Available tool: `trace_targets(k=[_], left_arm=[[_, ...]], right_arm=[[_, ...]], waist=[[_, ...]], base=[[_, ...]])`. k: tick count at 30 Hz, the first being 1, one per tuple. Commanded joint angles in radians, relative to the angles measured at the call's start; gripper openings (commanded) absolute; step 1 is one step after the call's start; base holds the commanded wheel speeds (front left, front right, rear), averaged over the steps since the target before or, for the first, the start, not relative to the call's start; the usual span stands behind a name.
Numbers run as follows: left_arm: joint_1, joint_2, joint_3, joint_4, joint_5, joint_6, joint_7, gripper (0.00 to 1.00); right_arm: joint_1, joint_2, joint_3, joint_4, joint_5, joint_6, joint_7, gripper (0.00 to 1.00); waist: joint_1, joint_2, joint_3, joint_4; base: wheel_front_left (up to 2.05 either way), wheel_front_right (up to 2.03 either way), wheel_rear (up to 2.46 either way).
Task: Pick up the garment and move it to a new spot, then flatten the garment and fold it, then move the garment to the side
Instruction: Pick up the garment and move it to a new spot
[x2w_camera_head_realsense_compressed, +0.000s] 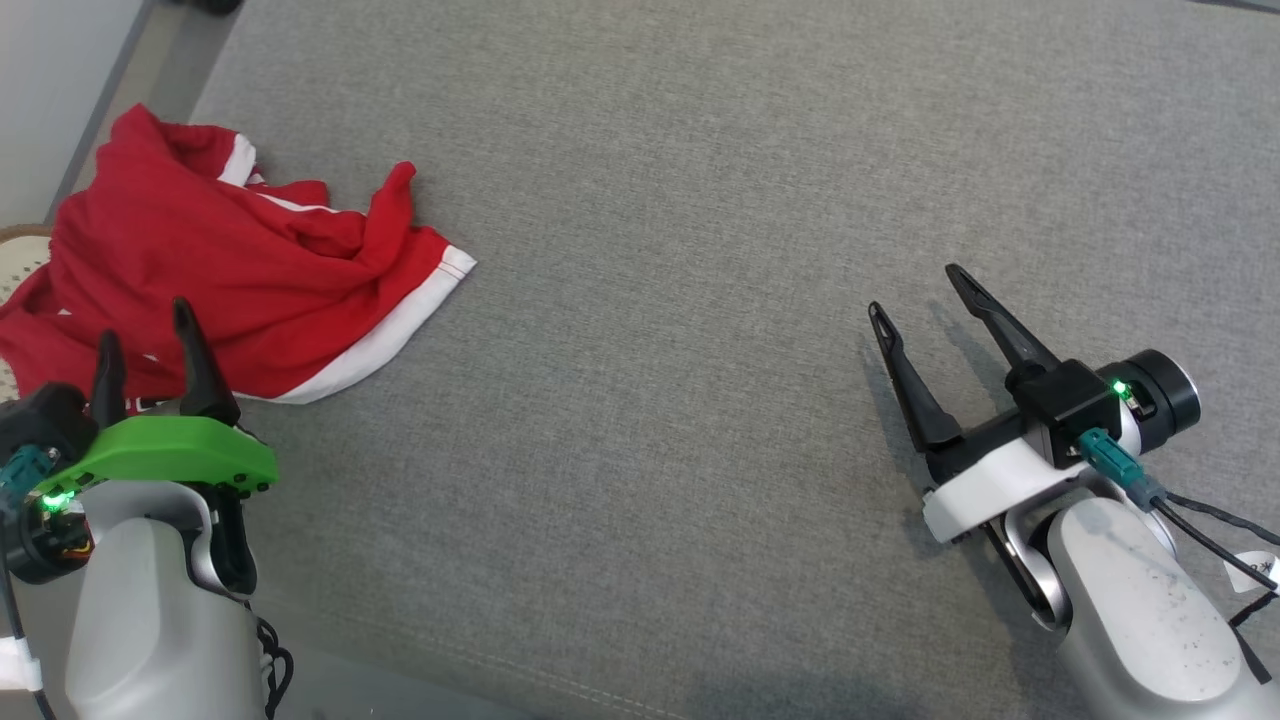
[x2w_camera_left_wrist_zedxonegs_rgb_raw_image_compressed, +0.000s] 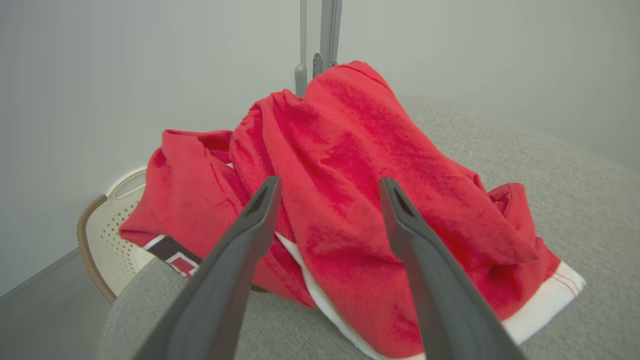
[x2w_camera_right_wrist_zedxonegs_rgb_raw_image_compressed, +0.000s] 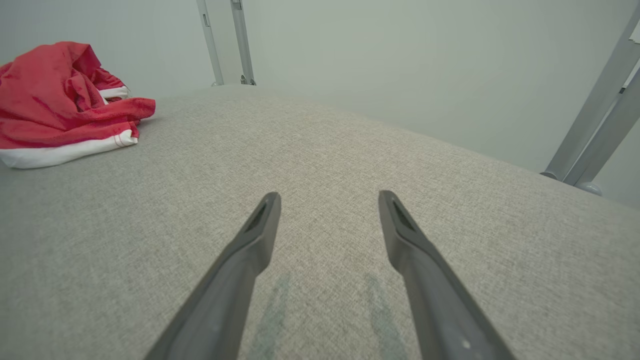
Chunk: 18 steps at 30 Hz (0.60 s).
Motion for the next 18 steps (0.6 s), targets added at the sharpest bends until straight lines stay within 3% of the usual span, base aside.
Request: trace_targets(k=[1,5,13,17,18], left_arm=[[-0.033,0.01,0.009,0.029,0.006,-0.005,0.001,1.0],[-0.102,0.033,0.031,0.122,0.029,-0.005,0.001,1.0],[-0.222,0.095,0.071,0.338,0.04,0.075,0.001,1.0],[-0.257,0.112,0.067,0.42,0.05,0.088,0.001,1.0],[-0.262,0.116,0.067,0.428,0.052,0.087,0.001,0.3]], right_arm=[[-0.019,-0.005,0.001,-0.014,-0.005,0.0,-0.003,1.0],[-0.044,-0.01,0.014,-0.04,-0.01,0.0,-0.003,1.0],[-0.063,-0.014,0.006,-0.053,-0.009,0.0,-0.003,1.0],[-0.056,-0.011,0.002,-0.047,-0.006,0.0,-0.003,1.0],[-0.055,-0.009,0.0,-0.045,-0.005,0.0,-0.003,1.0]], waist=[[-0.0001,0.0,0.053,-0.054],[-0.0001,0.0,0.08,-0.083],[-0.0001,0.0,0.126,-0.122],[-0.0001,0.0,0.132,-0.133],[-0.0001,0.0,0.132,-0.135]], base=[[0.0,0.0,0.0],[0.0,0.0,0.0],[0.0,0.0,0.0],[0.0,0.0,0.0],[0.0,0.0,0.0]])
